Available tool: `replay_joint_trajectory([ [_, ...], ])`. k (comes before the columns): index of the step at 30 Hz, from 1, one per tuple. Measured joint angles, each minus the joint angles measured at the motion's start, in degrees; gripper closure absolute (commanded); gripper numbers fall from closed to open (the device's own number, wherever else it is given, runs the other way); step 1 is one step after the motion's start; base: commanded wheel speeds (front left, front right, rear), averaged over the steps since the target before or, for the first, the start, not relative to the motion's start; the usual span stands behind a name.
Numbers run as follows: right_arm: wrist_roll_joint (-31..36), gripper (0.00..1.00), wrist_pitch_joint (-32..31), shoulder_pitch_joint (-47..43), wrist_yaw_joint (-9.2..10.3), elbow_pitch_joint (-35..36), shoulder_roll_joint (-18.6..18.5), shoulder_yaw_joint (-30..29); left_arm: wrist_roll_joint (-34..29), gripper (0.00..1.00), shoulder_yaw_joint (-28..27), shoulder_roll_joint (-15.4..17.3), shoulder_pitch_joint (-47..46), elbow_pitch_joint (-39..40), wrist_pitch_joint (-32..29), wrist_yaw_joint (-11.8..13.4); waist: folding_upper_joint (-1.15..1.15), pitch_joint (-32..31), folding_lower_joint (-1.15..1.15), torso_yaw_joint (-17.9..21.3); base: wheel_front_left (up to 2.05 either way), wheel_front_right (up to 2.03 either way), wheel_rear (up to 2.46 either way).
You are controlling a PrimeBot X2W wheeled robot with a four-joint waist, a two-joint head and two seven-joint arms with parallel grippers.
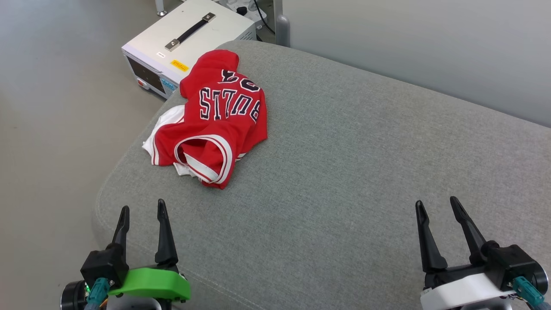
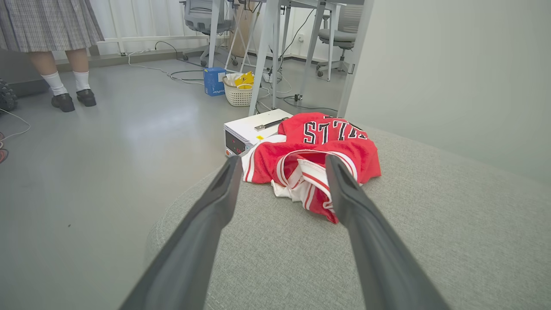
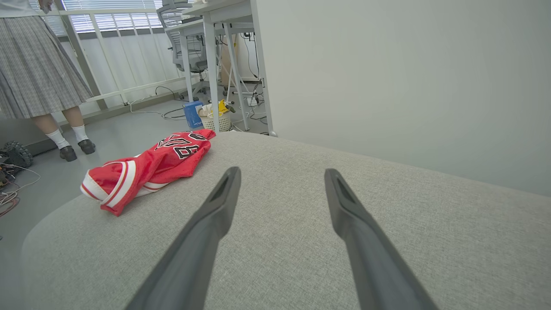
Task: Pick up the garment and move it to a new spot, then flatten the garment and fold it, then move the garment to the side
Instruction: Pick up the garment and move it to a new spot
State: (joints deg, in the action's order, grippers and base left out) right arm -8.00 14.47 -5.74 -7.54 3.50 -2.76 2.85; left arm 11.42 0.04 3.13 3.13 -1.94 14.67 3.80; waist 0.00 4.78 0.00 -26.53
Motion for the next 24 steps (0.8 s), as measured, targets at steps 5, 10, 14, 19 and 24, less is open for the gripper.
replay_joint_trajectory([
  [5,0.32,0.00,0.00,0.08,0.00,-0.01,0.01,0.57,0.56,0.00,-0.97,0.00,-0.06,-0.31,0.00,-0.08,0.00,0.39,0.00,0.50,0.00,0.00,0.00],
  [10,1.68,0.00,0.00,0.88,0.00,0.19,0.01,0.80,-1.45,0.00,-3.54,-0.01,-3.52,-0.88,0.00,-2.19,0.00,1.50,0.00,1.63,0.00,0.00,0.00],
  [14,3.26,0.00,0.00,2.80,0.00,0.88,0.02,0.86,-2.24,0.00,-7.99,0.13,-10.56,-1.76,0.00,-5.93,0.00,3.39,0.00,2.84,0.00,0.00,0.00],
  [19,5.31,0.00,0.00,5.22,0.00,2.10,0.02,0.80,-2.50,0.00,-12.02,3.44,-21.57,-5.56,0.00,-9.21,0.00,6.94,-0.01,4.51,0.00,0.00,0.00],
  [24,6.84,0.00,0.01,9.15,0.00,4.01,0.08,0.94,-2.29,0.00,-11.26,13.27,-35.66,-13.74,0.15,-10.95,0.00,12.91,-0.01,7.02,0.00,0.00,0.00],
])
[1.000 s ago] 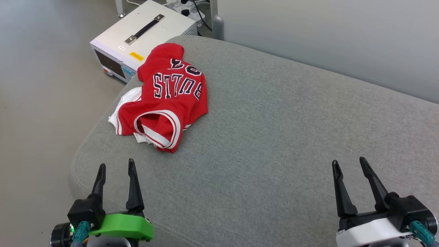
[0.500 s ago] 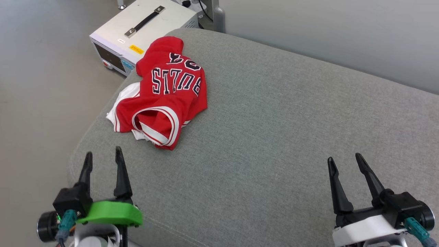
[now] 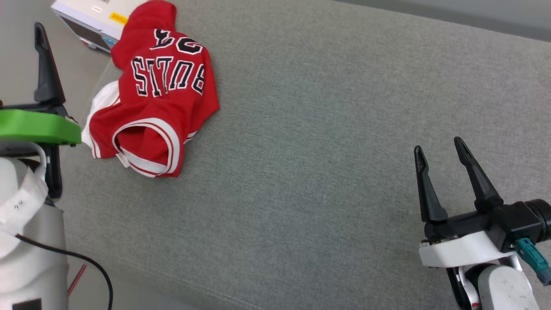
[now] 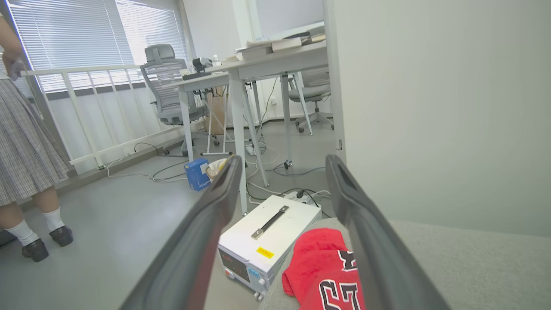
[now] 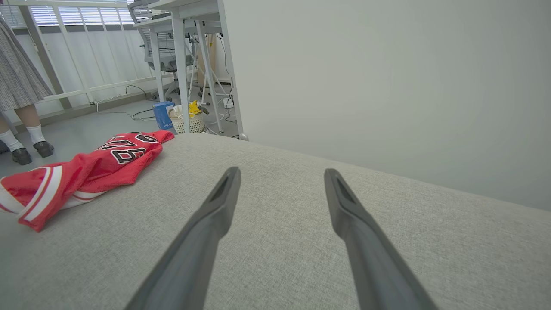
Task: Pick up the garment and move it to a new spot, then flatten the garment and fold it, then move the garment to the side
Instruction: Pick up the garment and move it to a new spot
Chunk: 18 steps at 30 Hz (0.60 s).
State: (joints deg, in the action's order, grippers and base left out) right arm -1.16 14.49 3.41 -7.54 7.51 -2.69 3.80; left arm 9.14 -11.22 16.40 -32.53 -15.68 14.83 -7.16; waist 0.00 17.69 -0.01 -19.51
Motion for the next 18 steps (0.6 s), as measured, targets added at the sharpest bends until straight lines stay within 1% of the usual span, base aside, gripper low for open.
replay_joint_trajectory([
  [1,0.01,0.00,-0.01,0.38,0.00,0.18,0.00,0.03,1.04,0.00,0.56,1.05,-1.40,-1.91,0.00,-0.10,0.00,0.67,0.00,0.34,0.00,0.00,0.00],
  [4,0.02,0.00,0.00,1.37,0.00,0.81,-0.01,0.05,7.50,0.00,6.08,5.78,-5.80,-9.02,-0.38,-0.18,0.00,2.88,0.00,1.65,0.00,0.00,0.00],
  [6,0.03,0.00,0.00,1.83,0.00,1.37,-0.04,0.01,12.83,0.00,10.38,9.07,-9.16,-12.68,-3.96,-0.18,0.00,4.24,0.00,2.55,0.00,0.00,0.00],
  [9,0.09,0.00,-0.01,2.37,0.00,1.80,-0.18,0.04,20.39,0.00,16.45,13.47,-13.18,-15.70,-10.77,-0.19,0.00,5.90,0.00,3.79,0.00,0.00,0.00],
  [11,0.11,0.00,-0.01,2.85,0.00,2.08,-0.33,0.08,25.30,0.00,20.13,15.90,-15.40,-17.27,-16.67,-0.19,0.00,6.82,0.00,4.55,0.00,0.00,0.00],
  [13,0.14,0.00,-0.01,3.02,0.00,2.25,-0.54,0.04,30.66,0.00,24.03,17.79,-17.06,-18.66,-24.54,-0.19,0.00,7.76,0.00,5.29,0.00,0.00,0.00],
  [14,0.30,0.00,-0.01,3.36,0.00,2.45,-0.87,-0.05,36.83,0.00,28.84,20.07,-18.56,-19.57,-35.53,-0.19,0.00,8.78,0.00,6.28,0.00,0.00,0.00],
  [16,0.45,0.00,0.00,3.67,0.00,2.57,-0.93,-0.16,40.01,0.00,31.40,21.51,-18.97,-19.58,-41.59,-0.19,0.00,9.28,0.00,6.91,0.00,0.00,0.00],
  [18,0.47,0.00,-0.01,3.79,0.00,2.81,-0.92,-0.36,41.52,0.00,33.86,23.12,-19.22,-19.48,-46.40,-0.19,0.00,9.77,0.00,7.57,0.00,0.00,0.00],
])
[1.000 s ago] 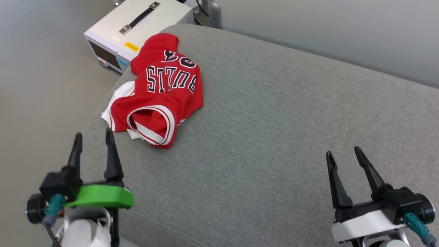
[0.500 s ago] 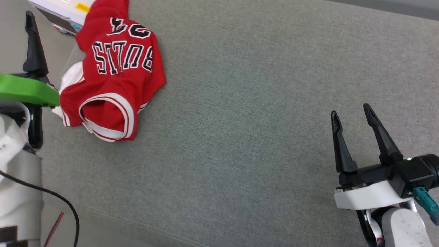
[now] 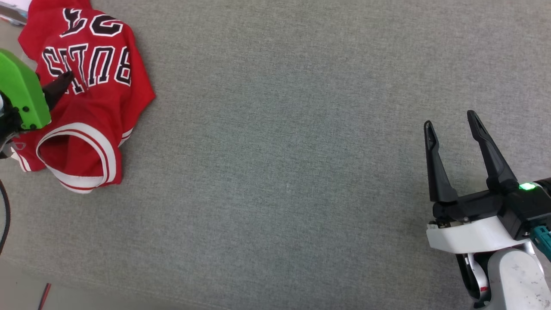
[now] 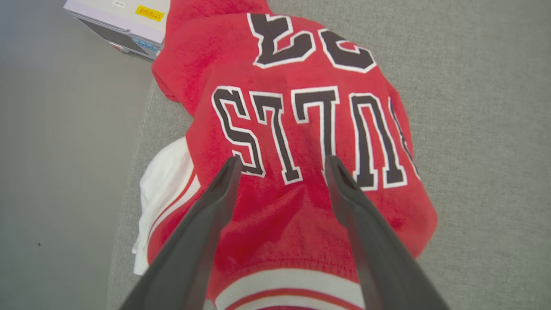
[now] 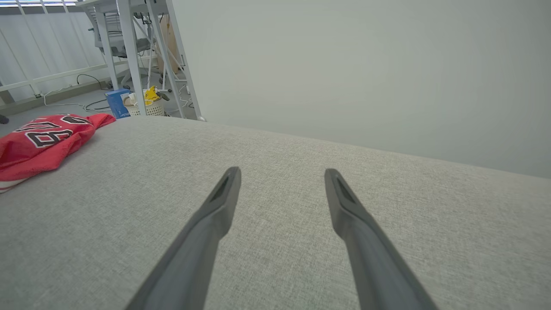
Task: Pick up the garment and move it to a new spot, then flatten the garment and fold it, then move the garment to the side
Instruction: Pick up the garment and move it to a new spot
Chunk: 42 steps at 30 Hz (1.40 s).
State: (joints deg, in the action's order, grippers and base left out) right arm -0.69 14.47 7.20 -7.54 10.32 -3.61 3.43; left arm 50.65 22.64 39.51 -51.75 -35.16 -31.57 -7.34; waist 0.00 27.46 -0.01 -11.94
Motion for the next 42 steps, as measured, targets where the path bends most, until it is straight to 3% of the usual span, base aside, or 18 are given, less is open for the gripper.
replay_joint_trajectory([
  [3,0.03,0.00,0.00,0.02,0.00,0.22,-0.10,-0.12,1.37,0.00,2.05,1.59,-0.03,-0.89,-3.23,0.00,0.00,0.74,0.00,0.79,0.00,0.00,0.00],
  [8,0.03,0.00,0.01,0.10,0.00,0.32,-0.24,-0.29,3.21,0.00,5.64,1.32,0.16,-2.76,-7.89,0.00,0.00,2.13,0.00,1.98,0.00,0.00,0.00],
  [17,-0.12,0.00,0.00,0.48,0.00,0.15,-0.41,-0.63,4.25,0.00,10.53,-0.47,-0.10,-7.69,-6.80,0.01,0.01,3.20,0.02,3.37,0.00,0.00,0.00],
  [18,-0.20,0.00,0.01,0.48,0.00,0.12,-0.40,-0.86,4.25,0.60,11.26,-0.47,-0.38,-7.97,-6.68,0.02,0.01,3.06,0.02,3.35,0.00,0.00,0.00],
  [19,-0.41,0.00,0.01,0.48,0.01,0.00,-0.40,-1.04,4.24,1.00,12.14,-0.46,-0.67,-8.08,-6.28,0.02,0.01,2.85,0.01,3.31,0.00,0.00,0.00],
  [27,-1.43,0.00,0.00,0.04,0.00,-1.24,-0.01,-1.46,4.26,1.00,18.20,-0.07,-1.05,-5.76,0.46,0.01,0.00,-0.93,0.01,2.78,0.00,0.00,0.00],
  [34,-2.59,0.00,0.01,-2.44,0.00,-2.47,0.58,-1.82,4.16,1.00,26.35,3.94,-2.97,5.44,4.36,0.01,0.00,-6.24,0.01,2.16,0.00,0.00,0.00],
  [42,-5.69,0.00,0.01,-3.92,0.00,-2.88,0.80,-2.43,3.97,1.00,34.95,4.77,-7.08,18.26,6.82,0.00,0.00,-11.76,0.01,2.26,0.00,0.00,0.00],
])
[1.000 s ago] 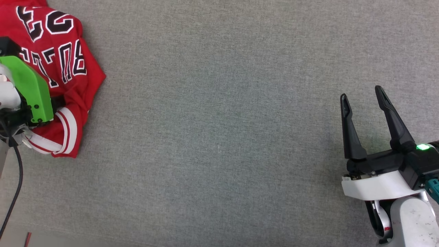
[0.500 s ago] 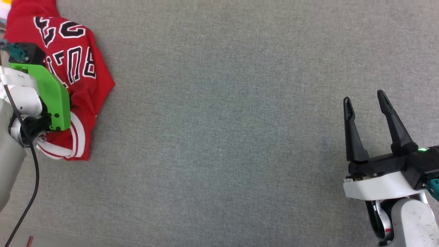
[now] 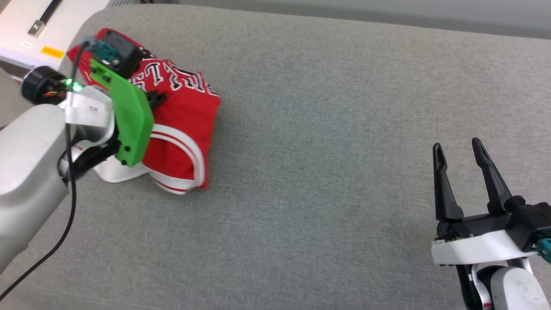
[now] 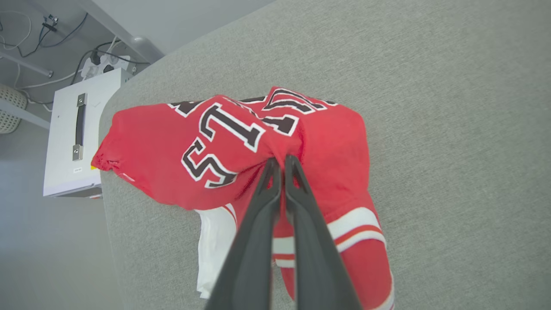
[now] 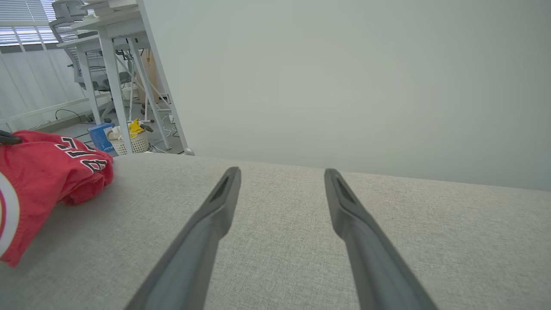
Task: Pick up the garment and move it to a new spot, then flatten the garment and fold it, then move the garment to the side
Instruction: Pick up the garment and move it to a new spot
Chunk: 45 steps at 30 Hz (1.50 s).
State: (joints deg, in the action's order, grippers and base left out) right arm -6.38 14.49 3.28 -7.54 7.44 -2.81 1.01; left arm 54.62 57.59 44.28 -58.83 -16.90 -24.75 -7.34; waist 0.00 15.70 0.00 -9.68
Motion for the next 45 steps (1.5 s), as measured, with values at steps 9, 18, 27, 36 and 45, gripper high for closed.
replay_joint_trajectory([
  [9,-2.58,0.00,0.24,-0.53,0.00,-0.03,0.03,-0.59,-2.05,1.00,7.86,-4.13,-5.71,8.08,0.82,0.00,0.00,-2.15,0.00,5.25,0.00,0.00,0.00],
  [18,-3.54,0.00,0.24,-0.96,0.00,0.12,0.02,-1.74,-2.05,1.00,12.34,-12.82,-12.50,9.46,4.36,0.00,0.00,-2.66,0.00,12.67,0.00,0.00,0.00],
  [27,-4.03,0.00,0.24,-0.75,0.00,0.51,0.01,-2.34,-1.65,1.00,15.15,-18.00,-11.39,0.67,6.91,0.00,0.00,-0.07,0.00,16.83,0.00,0.00,0.00],
  [36,-4.01,0.00,0.24,1.23,0.00,0.34,0.02,-1.68,-3.64,1.00,15.79,-21.74,0.68,-10.18,7.26,0.00,0.00,3.56,0.00,17.09,0.00,0.00,0.00],
  [45,-3.80,0.00,0.24,1.33,0.01,-0.21,0.02,-1.70,-6.87,0.00,15.83,-25.38,1.97,-13.33,16.34,0.00,0.00,2.67,0.00,15.83,0.00,0.00,0.00],
])
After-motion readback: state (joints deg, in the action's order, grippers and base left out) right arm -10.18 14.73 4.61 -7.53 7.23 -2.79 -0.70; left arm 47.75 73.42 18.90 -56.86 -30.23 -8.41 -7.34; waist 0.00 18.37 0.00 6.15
